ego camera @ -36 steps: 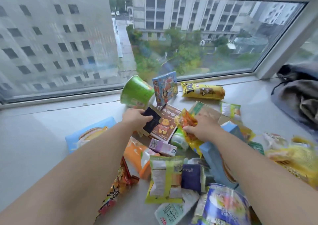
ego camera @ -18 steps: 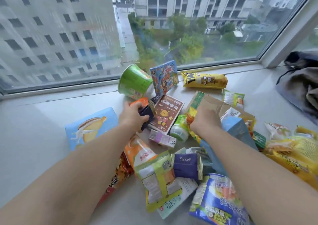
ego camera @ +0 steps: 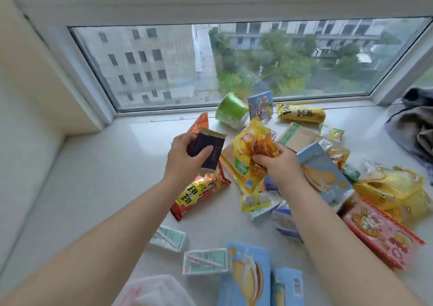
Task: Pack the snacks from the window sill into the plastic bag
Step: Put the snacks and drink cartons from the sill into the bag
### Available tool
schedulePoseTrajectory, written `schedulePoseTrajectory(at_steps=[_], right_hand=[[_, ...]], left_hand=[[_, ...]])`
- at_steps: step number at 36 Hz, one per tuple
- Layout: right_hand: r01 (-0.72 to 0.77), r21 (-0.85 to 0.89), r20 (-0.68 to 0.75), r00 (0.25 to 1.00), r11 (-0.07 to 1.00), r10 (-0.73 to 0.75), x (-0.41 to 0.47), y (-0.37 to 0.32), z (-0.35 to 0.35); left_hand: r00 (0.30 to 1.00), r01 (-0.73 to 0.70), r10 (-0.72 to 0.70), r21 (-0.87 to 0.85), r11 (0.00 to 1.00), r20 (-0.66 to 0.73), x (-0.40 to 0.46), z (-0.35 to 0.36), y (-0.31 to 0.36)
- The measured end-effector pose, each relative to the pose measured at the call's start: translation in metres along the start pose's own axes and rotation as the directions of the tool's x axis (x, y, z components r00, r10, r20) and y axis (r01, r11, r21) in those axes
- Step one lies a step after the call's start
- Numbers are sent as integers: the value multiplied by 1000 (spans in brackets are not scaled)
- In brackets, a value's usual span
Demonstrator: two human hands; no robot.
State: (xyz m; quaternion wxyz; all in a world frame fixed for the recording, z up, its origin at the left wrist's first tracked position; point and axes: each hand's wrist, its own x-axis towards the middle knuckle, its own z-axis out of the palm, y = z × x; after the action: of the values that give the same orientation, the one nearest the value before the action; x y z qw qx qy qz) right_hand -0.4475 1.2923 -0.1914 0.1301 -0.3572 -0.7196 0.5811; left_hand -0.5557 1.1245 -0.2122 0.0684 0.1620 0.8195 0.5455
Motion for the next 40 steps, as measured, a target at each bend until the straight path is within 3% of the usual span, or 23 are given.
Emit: schedulePoseTrajectory(at_steps=[12, 16, 23, 27, 30, 33, 36, 40], right_hand=[[-116, 188, 330, 943, 975, 49, -195, 47, 82], [-89, 23, 357, 931, 996, 75, -243, 77, 106], [36, -284, 370, 926, 958, 75, -291, 131, 139], [172, -635, 345, 935, 753, 77, -296, 151, 136], [280, -775, 295, 953, 566, -68, -294, 161, 130], [413, -853, 331, 901, 320, -281, -291, 166, 137], [490, -850, 395, 836, 193, -382, -294, 163, 151], [561, -811, 522, 821, 163, -229, -311, 181, 163]], left_hand=[[995, 60, -64, -64, 996, -71, -180, -147, -41], [995, 80, -82, -46, 996, -52, -237, -170, -74], [994, 77, -90, 193, 978, 59, -303, -175, -150], [922, 3, -175, 447, 895, 345, -332, -166, -186], [759, -254, -307, 694, 673, 575, -355, -170, -207], [718, -393, -301, 722, 569, 628, -367, -169, -208], [659, -455, -333, 709, 538, 675, -372, -163, -202], [585, -423, -376, 665, 615, 719, -375, -160, -202]])
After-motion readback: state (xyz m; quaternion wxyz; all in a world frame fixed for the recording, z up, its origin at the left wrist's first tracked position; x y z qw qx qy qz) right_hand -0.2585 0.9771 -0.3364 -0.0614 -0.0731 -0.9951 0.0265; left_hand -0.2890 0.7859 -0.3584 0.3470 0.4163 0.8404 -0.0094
